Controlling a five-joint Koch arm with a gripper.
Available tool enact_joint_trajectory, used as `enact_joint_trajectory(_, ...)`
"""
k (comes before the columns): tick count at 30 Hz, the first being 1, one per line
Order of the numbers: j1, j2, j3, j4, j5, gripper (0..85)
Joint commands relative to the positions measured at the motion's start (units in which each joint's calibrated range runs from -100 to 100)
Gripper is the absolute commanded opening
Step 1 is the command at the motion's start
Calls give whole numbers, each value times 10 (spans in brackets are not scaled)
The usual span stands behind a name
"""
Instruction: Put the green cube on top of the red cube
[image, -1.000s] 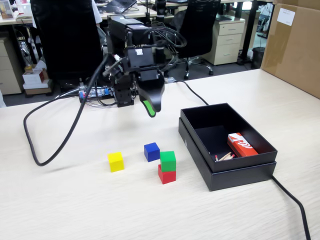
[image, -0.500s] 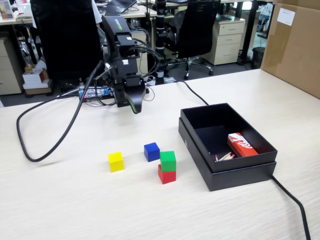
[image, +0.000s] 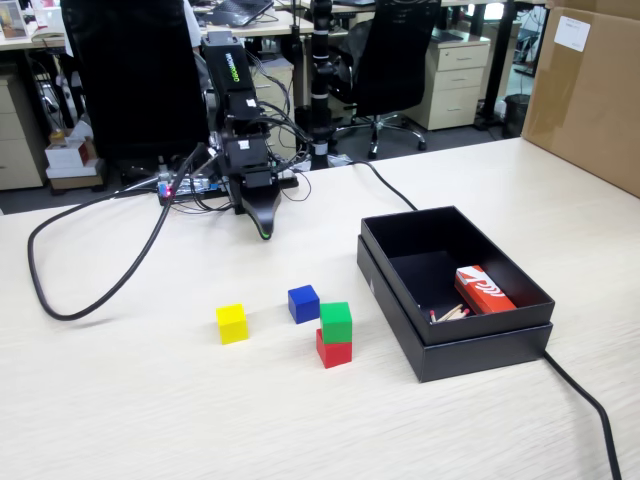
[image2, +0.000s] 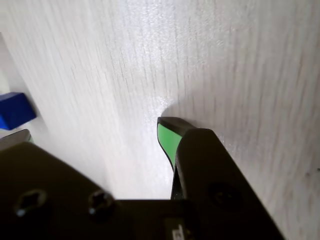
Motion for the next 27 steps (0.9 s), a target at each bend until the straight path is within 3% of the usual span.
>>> enact_joint_trajectory(1, -2, -9, -22, 88, -12, 492)
enact_joint_trajectory(9, 4, -8, -140, 175, -29, 501)
enact_joint_trajectory(17, 9, -15, -148, 178, -53, 485)
enact_joint_trajectory(27, 8, -14, -147, 178, -53, 487)
